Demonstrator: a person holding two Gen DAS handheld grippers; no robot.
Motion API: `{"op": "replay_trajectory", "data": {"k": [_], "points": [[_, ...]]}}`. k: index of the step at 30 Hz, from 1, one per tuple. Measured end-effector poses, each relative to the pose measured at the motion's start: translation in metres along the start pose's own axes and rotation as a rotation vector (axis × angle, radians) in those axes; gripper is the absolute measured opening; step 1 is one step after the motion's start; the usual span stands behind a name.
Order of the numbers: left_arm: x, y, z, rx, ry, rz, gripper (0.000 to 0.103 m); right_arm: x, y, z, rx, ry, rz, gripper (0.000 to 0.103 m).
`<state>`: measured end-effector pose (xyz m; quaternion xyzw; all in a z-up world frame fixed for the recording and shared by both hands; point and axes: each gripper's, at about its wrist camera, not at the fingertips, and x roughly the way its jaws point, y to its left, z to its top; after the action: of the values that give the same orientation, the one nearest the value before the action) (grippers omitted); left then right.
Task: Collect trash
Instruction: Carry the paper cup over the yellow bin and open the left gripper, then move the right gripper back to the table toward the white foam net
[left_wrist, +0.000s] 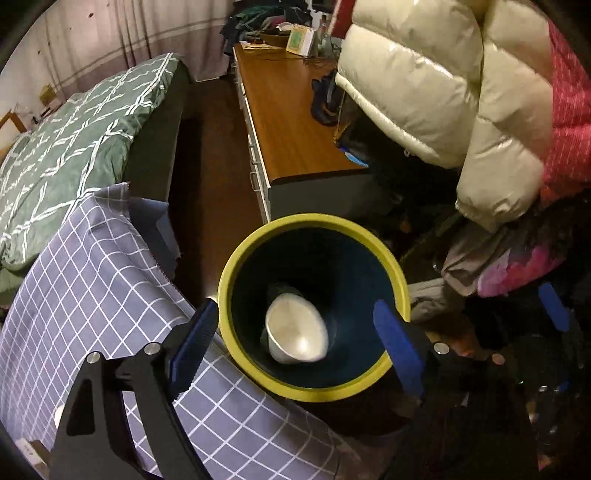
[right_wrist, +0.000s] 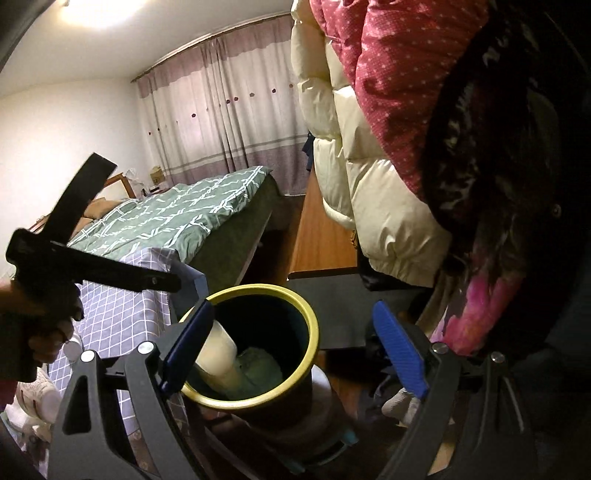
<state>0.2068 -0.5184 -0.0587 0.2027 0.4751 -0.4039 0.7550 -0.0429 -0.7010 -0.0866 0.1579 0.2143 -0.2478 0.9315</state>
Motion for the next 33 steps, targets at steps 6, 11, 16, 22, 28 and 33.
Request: {"op": "replay_trajectory", "data": {"k": [6, 11, 16, 22, 28, 33], "points": [[-0.081, 0.037, -0.027, -0.059, -0.159, -0.01, 0.089, 0.004, 0.02, -0.003, -0.017, 0.016, 0.046, 0.084], [-0.15, 0.084, -0.077, -0.15, -0.311, 0.055, 0.094, 0.014, 0.059, -0.007, -0.076, 0.052, 0.12, 0.084], [-0.203, 0.149, -0.161, -0.312, -0.421, 0.164, 0.094, 0.019, 0.111, -0.015, -0.159, 0.084, 0.197, 0.084], [-0.259, 0.229, -0.272, -0.516, -0.55, 0.317, 0.094, 0.019, 0.18, -0.022, -0.247, 0.093, 0.297, 0.084], [-0.295, 0.28, -0.368, -0.639, -0.676, 0.631, 0.096, 0.012, 0.252, -0.028, -0.339, 0.113, 0.439, 0.084], [-0.281, 0.316, -0.429, -0.732, -0.702, 0.753, 0.097, 0.002, 0.311, -0.034, -0.396, 0.158, 0.591, 0.084]]}}
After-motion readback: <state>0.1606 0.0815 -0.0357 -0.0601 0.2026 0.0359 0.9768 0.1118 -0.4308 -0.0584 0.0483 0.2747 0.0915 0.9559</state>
